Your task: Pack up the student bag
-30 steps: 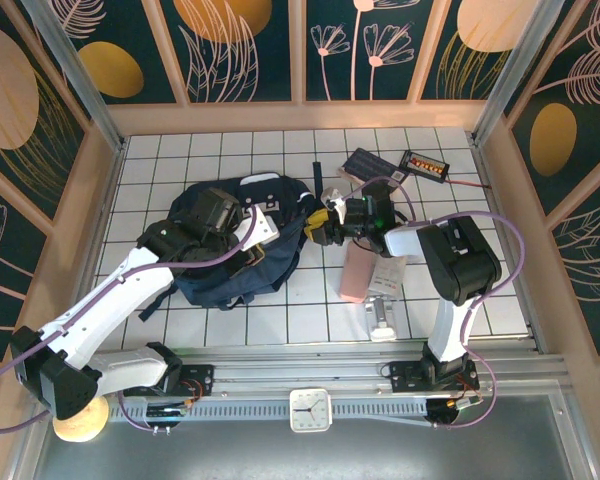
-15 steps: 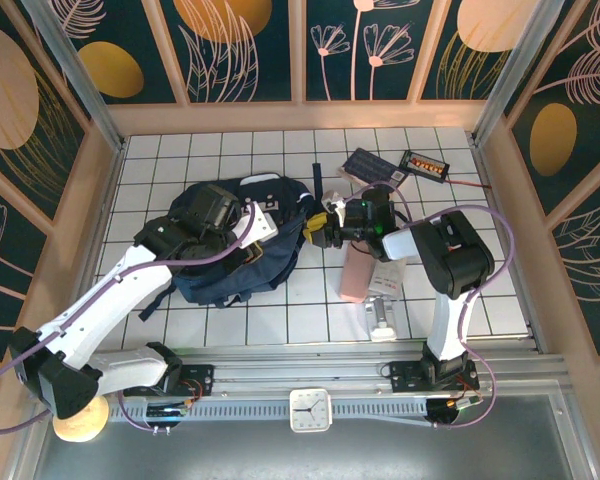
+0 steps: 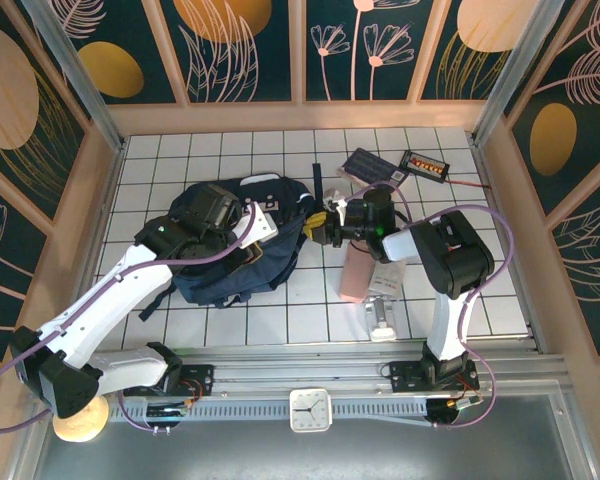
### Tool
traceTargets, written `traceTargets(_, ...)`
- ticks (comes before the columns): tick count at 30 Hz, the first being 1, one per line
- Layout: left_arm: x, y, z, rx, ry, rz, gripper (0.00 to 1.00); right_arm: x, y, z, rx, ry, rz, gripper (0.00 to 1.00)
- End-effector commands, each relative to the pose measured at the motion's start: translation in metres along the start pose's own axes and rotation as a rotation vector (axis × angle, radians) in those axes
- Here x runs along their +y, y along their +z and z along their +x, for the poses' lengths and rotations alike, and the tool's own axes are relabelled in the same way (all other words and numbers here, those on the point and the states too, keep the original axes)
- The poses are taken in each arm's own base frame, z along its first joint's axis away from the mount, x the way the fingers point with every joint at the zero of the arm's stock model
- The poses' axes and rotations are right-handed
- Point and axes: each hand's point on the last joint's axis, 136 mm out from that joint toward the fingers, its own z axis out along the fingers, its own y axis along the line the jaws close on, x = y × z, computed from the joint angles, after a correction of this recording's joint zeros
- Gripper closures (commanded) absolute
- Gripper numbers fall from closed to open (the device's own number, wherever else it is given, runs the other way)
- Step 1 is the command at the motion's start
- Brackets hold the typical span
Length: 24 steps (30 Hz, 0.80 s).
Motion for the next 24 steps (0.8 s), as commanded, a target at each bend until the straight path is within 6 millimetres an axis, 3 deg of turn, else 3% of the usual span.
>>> traceTargets(1, 0.008, -0.019, -0.023, -0.085, 0.008, -0.043, 1.0, 0.012, 0.003, 0.005, -0.006, 0.001, -0.059, 0.71)
traceTargets(7, 0.011, -0.023, -0.028, -0.096, 0.001, -0.051, 1.0, 0.017, 0.008, 0.01, -0.009, 0.024, -0.082, 0.62)
traceTargets(11, 0.011, -0.023, -0.029, -0.089, 0.001, -0.046, 1.0, 0.014, 0.009, 0.011, -0.02, 0.037, -0.072, 0.62)
traceTargets(16, 0.01, -0.024, -0.028, -0.081, 0.0, -0.039, 1.0, 0.011, 0.008, 0.007, -0.047, 0.033, -0.052, 0.65)
traceTargets(24, 0.009, -0.024, -0.025, -0.074, -0.005, -0.04, 1.0, 0.011, 0.008, -0.003, -0.067, 0.018, -0.055, 0.82)
